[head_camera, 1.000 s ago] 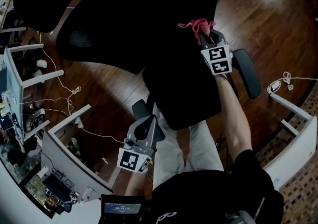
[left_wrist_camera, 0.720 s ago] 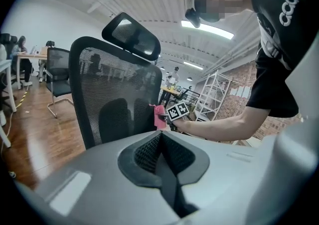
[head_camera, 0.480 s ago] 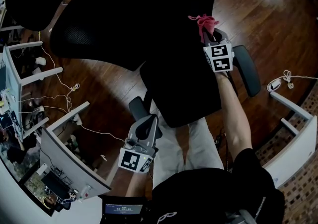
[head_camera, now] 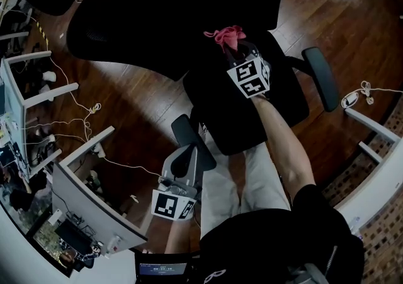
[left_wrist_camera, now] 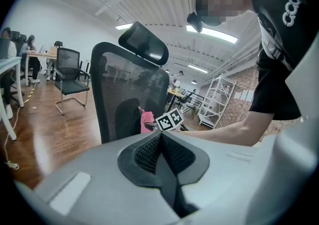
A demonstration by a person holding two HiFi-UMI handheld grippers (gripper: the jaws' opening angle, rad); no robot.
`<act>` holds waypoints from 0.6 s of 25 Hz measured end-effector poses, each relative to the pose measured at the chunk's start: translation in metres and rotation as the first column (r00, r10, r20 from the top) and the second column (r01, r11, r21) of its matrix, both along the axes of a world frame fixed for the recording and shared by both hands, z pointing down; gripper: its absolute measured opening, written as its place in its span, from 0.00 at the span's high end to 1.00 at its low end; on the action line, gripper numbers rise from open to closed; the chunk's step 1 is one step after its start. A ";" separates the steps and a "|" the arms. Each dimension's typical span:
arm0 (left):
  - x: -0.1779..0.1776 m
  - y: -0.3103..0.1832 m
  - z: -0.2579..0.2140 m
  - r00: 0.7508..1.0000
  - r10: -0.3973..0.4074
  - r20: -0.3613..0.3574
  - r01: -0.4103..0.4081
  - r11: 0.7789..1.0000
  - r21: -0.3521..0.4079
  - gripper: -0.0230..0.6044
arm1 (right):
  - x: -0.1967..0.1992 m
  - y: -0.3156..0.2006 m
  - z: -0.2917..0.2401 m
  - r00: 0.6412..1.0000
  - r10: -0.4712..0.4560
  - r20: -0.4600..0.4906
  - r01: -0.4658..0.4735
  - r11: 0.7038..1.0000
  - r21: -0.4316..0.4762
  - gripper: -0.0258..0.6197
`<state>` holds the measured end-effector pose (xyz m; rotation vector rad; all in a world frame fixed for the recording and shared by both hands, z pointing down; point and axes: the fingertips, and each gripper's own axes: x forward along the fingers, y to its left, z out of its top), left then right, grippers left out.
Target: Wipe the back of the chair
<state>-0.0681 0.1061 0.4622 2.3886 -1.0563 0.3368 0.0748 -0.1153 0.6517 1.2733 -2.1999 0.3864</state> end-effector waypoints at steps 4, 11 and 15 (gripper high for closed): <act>-0.024 0.008 0.005 1.000 -0.014 -0.002 0.014 1.000 -0.011 0.98 | -0.047 0.012 0.004 0.999 -0.041 0.009 0.041 0.999 -0.012 0.88; -0.064 0.015 0.010 1.000 -0.028 -0.003 0.028 0.999 -0.020 0.98 | -0.132 0.040 0.009 0.987 -0.162 0.020 0.162 0.987 -0.023 0.88; -0.079 0.017 0.012 1.000 -0.028 0.001 0.028 0.999 -0.023 0.98 | -0.170 0.054 0.009 0.975 -0.220 0.034 0.221 0.975 -0.022 0.88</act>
